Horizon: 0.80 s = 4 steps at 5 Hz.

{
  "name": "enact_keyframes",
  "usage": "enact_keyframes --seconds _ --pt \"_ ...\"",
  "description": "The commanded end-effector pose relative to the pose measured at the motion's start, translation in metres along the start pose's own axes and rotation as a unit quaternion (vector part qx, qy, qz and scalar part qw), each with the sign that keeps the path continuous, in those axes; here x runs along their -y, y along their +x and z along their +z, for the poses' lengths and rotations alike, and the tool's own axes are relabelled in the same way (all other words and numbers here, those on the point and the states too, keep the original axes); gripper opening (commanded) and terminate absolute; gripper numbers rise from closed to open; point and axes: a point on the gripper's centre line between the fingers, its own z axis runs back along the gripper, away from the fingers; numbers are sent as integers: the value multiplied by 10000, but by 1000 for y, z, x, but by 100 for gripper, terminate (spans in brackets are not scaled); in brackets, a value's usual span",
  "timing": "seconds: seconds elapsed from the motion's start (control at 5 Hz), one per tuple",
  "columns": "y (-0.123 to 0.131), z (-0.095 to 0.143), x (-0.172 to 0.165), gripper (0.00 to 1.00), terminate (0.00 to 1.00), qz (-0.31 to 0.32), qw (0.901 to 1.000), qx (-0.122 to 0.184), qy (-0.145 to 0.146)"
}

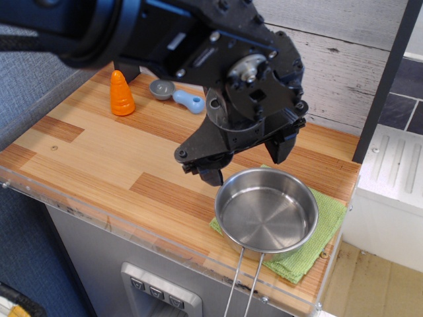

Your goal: Put the pot above on the green cloth

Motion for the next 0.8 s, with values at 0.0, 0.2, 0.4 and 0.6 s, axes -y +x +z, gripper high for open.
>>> enact_keyframes --seconds 0.0,0.2,0.4,0.6 --pt "-1 8 1 100 0 42 9998 74 -158" --pt "-1 8 1 100 0 42 9998 74 -158" --pt "-1 8 1 100 0 42 9998 74 -158" --pt "-1 8 1 100 100 42 9998 74 -158"
